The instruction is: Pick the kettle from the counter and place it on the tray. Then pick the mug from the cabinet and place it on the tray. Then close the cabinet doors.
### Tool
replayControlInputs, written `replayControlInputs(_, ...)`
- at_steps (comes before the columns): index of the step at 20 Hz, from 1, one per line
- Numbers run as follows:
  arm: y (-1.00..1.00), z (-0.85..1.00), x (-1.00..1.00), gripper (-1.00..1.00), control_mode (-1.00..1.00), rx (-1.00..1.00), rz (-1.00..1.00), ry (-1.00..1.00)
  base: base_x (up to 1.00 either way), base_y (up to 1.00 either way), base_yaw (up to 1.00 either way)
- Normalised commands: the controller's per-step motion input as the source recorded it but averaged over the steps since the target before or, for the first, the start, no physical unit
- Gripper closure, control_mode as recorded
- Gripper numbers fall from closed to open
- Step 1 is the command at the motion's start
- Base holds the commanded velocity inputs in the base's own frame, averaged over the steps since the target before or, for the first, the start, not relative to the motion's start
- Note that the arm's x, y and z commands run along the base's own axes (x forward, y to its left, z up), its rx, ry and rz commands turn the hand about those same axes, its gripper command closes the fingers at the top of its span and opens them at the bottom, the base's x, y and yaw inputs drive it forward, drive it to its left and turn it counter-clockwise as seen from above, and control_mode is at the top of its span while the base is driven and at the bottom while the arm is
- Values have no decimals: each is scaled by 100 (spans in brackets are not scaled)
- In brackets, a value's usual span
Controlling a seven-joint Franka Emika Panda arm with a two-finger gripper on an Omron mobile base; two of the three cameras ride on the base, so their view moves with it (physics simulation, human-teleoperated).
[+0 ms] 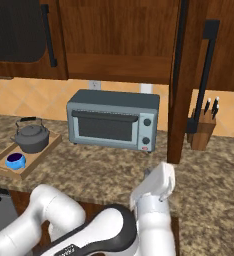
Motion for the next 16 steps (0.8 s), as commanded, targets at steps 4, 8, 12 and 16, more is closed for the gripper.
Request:
replayControlInputs(4,-54,2,0,100,-100,28,0,-6,0,0,0)
replayControlInputs(8,-52,23,0,100,-100,12,0,-19,0,0,0)
replayControlInputs(12,-37,56,2,100,-100,11,0,-24,0,0,0)
replayControlInputs(16,-26,49,16,100,-100,10,0,-26,0,0,0)
